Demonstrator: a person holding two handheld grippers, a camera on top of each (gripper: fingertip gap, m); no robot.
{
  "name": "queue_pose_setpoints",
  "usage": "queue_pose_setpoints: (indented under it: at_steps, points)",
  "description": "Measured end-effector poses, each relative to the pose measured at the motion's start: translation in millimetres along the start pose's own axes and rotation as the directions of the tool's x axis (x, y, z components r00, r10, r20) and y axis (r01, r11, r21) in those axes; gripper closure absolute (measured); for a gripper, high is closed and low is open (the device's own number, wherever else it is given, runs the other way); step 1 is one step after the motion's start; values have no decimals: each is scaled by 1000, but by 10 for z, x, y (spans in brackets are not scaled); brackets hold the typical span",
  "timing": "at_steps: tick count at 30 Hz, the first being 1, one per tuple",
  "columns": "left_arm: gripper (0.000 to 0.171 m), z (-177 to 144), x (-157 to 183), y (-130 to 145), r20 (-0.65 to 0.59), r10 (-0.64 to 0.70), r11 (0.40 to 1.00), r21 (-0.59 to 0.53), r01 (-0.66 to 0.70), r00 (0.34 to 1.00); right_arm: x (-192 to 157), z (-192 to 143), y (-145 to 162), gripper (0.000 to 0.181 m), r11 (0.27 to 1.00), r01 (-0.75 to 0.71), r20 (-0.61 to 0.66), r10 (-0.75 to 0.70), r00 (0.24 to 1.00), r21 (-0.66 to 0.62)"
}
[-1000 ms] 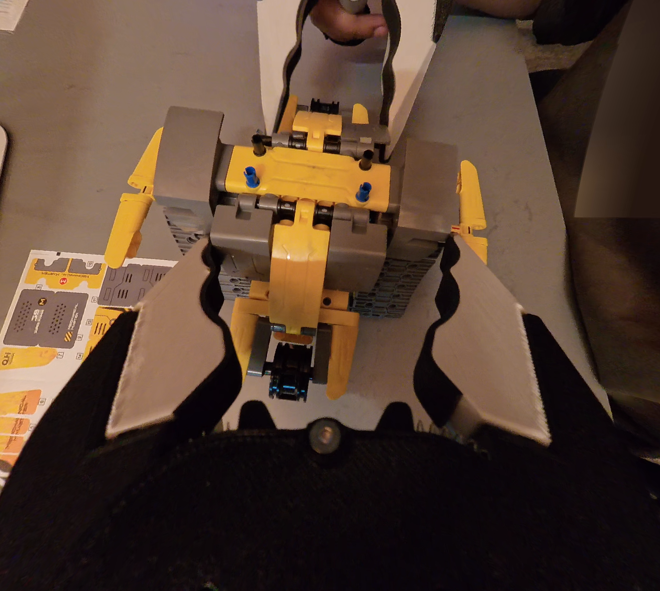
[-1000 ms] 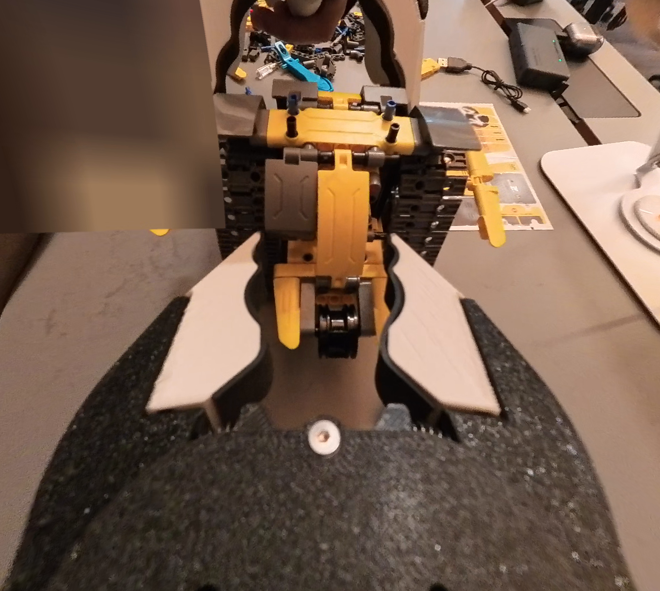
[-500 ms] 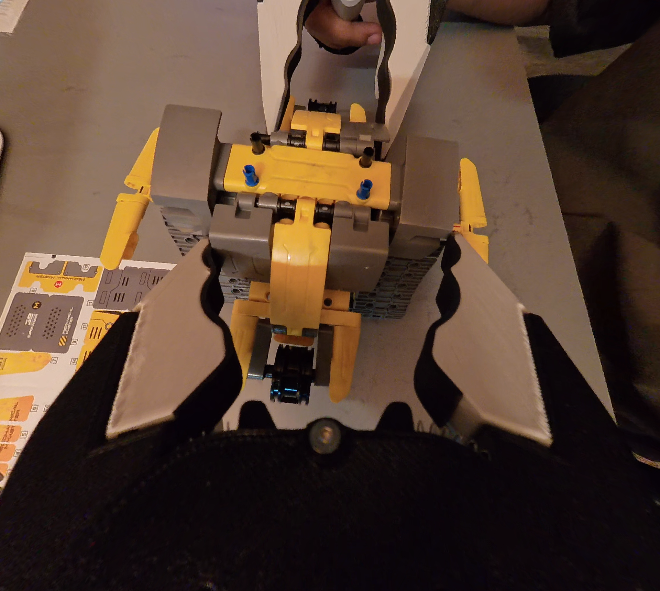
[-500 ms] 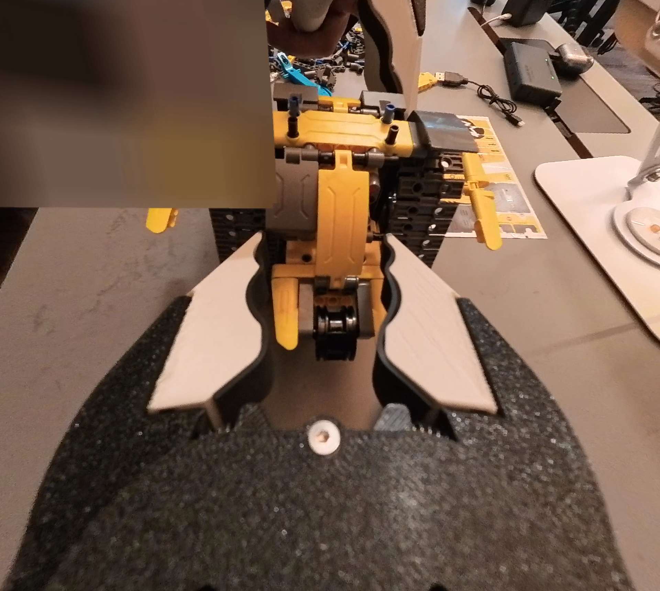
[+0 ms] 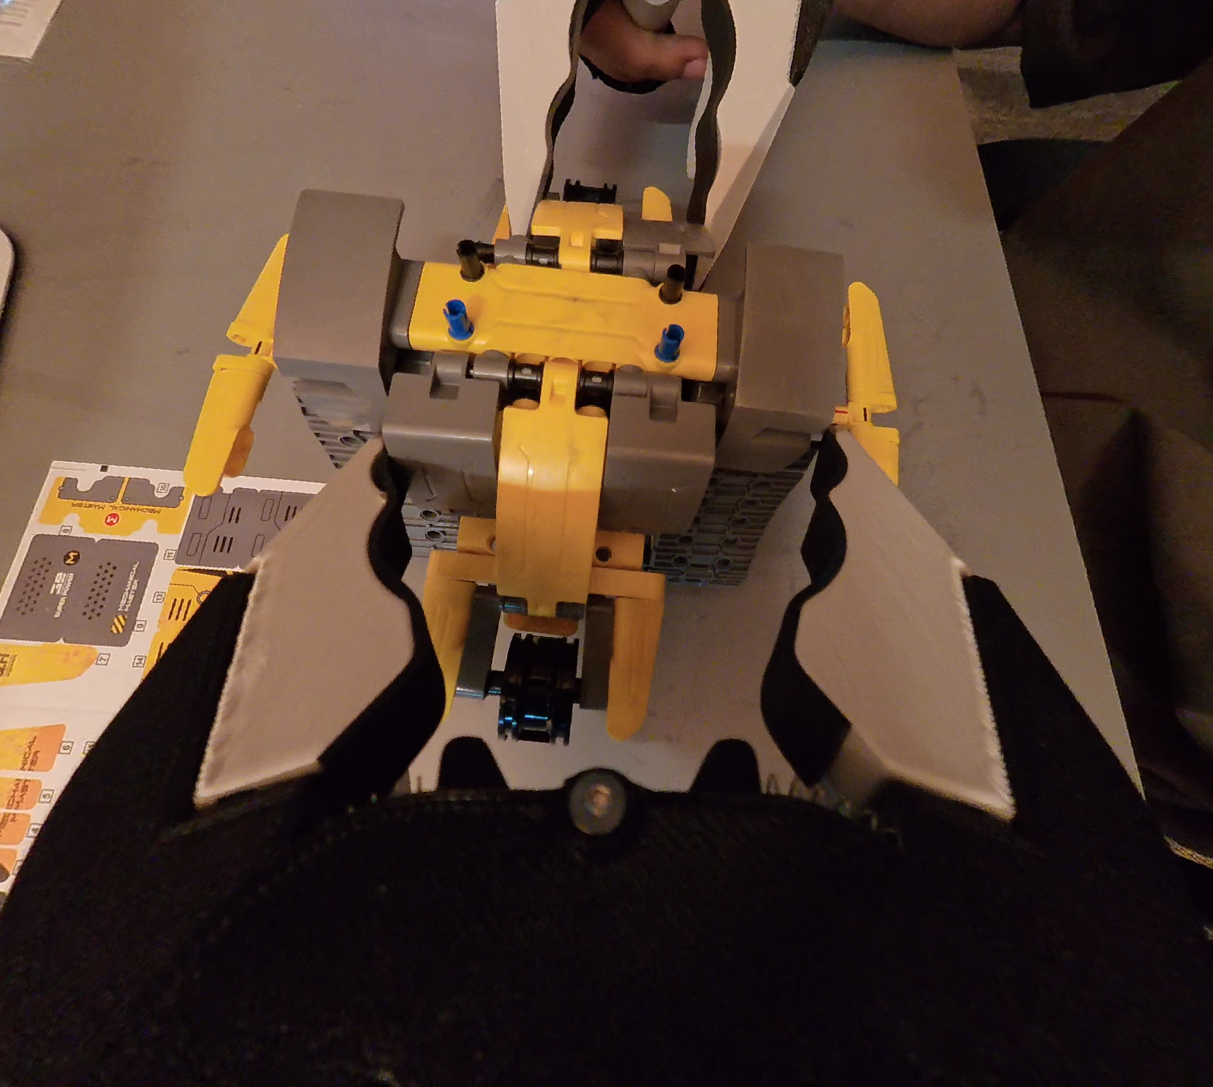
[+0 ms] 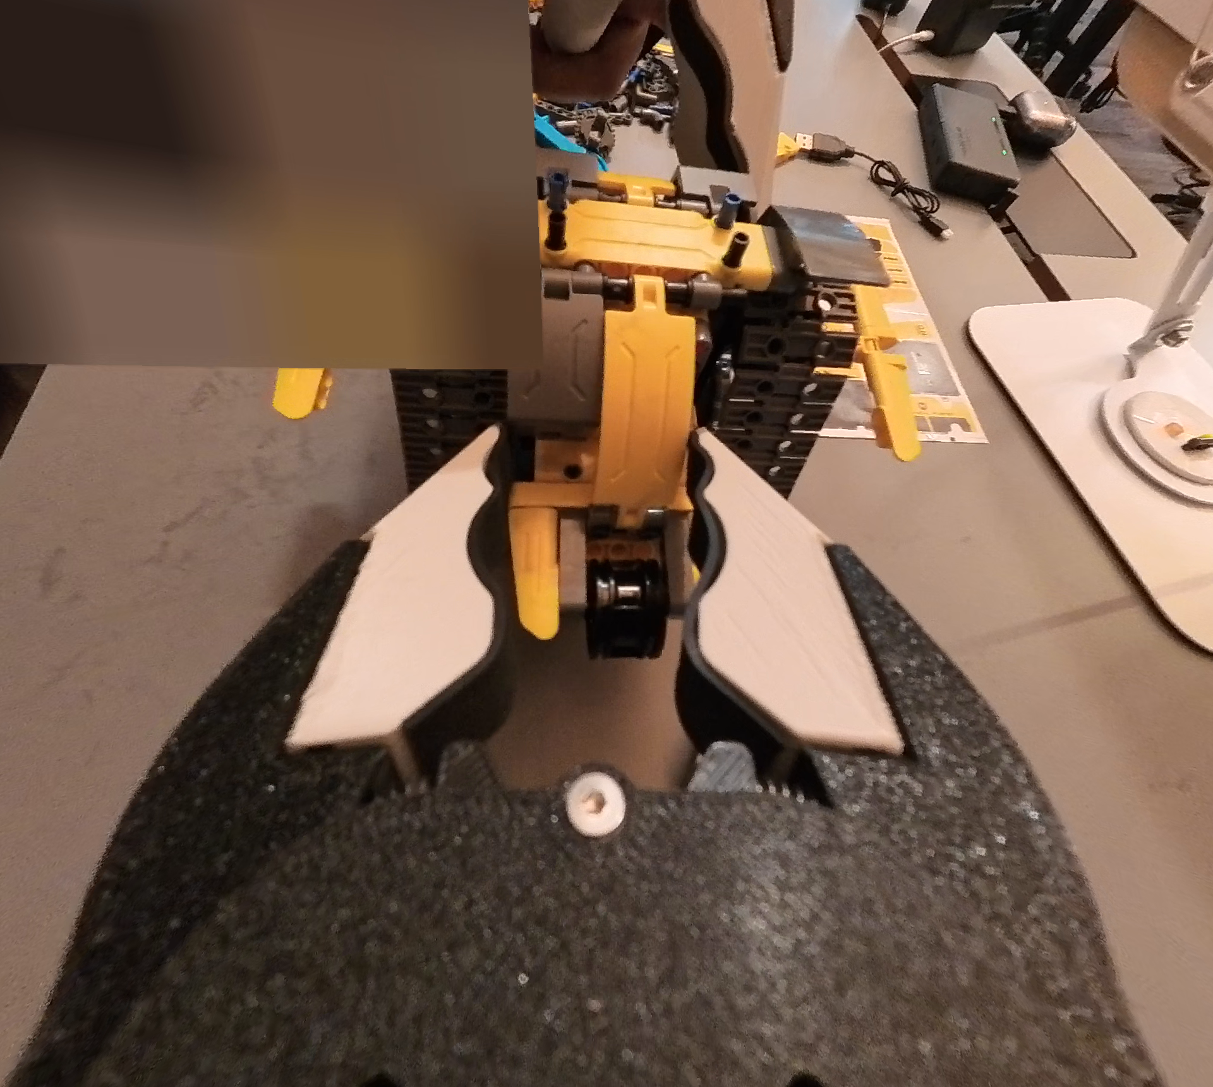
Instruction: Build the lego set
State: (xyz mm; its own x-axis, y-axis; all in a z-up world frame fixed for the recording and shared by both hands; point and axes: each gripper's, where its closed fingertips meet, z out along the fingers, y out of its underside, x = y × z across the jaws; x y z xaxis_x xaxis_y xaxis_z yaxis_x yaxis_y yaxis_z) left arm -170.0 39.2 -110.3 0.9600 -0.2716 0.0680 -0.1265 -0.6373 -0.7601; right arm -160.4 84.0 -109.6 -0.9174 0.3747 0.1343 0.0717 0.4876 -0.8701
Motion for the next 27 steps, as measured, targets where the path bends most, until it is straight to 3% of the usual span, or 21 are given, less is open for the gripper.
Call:
queue_pose_setpoints:
  at_steps: [8,12,15,27]
  points:
    - [49,-1,-7,5,3,1,1000,-1,-1,1000,7,0,-1,129,1000,-10,-15,10,1000,-11]
    - [49,0,-6,5,-1,3,1000,1,-3,1000,6,4,52,111,999,-6,-29,4,1000,-42]
    - [49,-2,-8,3,-5,4,1000,7,-4,1000,-25,20,69,109,999,-35,-2,35,999,-28]
    - [45,-109,-155,65,31,-8,1000,3,8,1000,-199,-84,153,123,996,-31,23,33,999,-78]
